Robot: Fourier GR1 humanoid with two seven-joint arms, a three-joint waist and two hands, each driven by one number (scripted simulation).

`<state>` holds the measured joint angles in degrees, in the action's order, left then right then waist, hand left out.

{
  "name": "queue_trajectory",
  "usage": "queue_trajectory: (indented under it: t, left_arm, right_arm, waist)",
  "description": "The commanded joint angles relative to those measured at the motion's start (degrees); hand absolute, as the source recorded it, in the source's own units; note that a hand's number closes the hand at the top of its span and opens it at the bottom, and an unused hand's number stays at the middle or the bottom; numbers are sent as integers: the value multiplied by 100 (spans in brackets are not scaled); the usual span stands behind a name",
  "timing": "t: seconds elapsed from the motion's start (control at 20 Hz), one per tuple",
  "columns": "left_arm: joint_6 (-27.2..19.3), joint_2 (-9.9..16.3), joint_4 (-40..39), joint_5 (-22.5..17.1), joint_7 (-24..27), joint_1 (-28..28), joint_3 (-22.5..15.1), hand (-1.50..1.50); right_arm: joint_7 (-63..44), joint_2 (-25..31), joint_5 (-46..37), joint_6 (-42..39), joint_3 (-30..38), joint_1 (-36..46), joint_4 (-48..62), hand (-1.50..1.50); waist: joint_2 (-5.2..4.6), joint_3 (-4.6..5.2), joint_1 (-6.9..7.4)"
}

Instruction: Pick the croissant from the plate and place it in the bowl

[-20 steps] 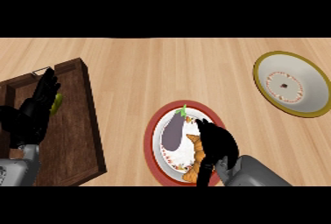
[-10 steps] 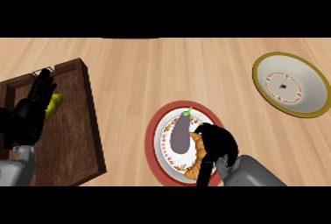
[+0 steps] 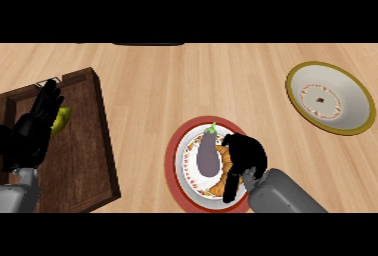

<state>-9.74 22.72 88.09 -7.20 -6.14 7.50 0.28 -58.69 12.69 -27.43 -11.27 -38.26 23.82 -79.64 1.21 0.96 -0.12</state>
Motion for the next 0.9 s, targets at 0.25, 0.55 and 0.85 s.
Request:
queue_trajectory:
  t: [0.25, 0.55, 0.85]
  left_arm:
    - [84, -83, -47, 64, -55, -15, 114, 0]
    - [28, -120, -157, 120, 140, -121, 142, 0]
    - [-34, -24, 42, 75, -278, 82, 270, 0]
  right_arm:
    - [1608, 897, -573, -210, -217, -317, -471, 150]
    - [4513, 2465, -689, -75, -670, -421, -1692, 150]
    - [5867, 3871, -422, 981, 794, -876, -2643, 150]
  waist:
    - [-115, -102, -10]
    - [-92, -116, -148]
    - [-74, -110, -253]
